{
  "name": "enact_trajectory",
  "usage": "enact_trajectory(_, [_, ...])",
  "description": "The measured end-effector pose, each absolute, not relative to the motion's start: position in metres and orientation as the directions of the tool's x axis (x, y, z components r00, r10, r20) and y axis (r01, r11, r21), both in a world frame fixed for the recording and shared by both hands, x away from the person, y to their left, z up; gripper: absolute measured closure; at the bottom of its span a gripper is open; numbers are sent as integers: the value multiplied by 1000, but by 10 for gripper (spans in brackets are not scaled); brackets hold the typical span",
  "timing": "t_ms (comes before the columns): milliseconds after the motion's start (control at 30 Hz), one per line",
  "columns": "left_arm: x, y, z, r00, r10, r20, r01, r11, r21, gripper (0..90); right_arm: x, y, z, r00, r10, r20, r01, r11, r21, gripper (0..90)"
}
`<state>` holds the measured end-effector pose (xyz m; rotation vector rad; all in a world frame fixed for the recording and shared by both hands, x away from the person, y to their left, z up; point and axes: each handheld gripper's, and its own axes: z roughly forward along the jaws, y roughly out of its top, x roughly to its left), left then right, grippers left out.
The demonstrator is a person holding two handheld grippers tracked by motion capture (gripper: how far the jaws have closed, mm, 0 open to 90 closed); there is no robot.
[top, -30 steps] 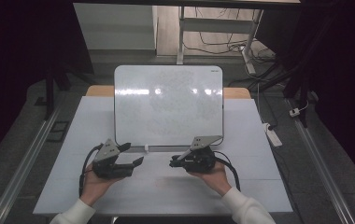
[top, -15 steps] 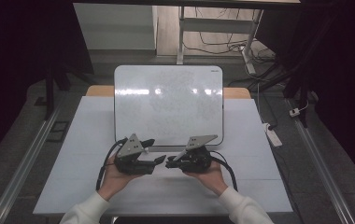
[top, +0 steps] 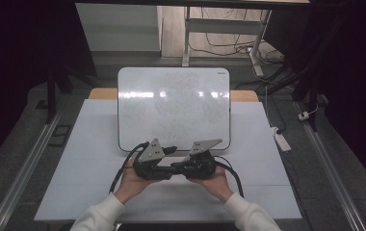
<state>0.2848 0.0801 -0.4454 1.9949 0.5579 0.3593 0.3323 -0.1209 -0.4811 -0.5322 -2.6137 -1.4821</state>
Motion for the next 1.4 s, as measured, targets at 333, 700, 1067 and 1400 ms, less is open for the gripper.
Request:
enact_trajectory(333, [289,70,-448,874,484,29,205,-424,882,694,332,-120,-482,-928,251,275,365,464,807,774])
enact_trajectory(700, [290,70,-449,880,473,41,195,-438,878,815,333,-121,-484,-920,257,297,387,464,797,768])
enact_trajectory(1067, [294,87,-446,843,539,11,231,-380,896,817,332,-124,-483,-924,281,260,363,432,826,636])
enact_trajectory(1400, [302,124,-440,781,623,-50,286,-286,915,817,328,-148,-477,-918,357,174,311,375,873,510])
